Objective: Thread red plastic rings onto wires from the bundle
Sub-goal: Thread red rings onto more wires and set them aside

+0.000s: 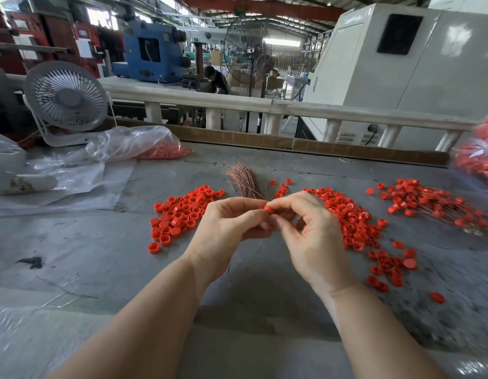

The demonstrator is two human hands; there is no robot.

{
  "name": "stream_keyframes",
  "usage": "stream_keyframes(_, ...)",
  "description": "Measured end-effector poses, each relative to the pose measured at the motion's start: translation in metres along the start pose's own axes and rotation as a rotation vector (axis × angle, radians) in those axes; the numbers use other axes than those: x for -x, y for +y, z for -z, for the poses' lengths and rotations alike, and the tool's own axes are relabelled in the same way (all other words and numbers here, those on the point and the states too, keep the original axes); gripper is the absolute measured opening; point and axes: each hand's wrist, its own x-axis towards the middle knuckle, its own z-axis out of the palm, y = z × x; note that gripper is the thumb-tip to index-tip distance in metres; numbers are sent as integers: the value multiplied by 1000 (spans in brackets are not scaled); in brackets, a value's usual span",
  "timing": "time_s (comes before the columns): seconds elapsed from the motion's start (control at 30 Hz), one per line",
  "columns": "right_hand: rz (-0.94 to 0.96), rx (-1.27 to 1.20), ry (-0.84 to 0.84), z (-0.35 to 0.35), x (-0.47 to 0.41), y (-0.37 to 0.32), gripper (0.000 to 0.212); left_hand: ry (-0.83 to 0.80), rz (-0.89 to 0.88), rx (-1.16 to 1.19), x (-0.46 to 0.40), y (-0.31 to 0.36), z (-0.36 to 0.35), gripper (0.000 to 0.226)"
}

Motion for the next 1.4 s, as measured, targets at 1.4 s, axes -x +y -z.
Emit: stream_keyframes(1.4,5,37,-32,0,1,-2,12,13,62,-1,0,0,1,27)
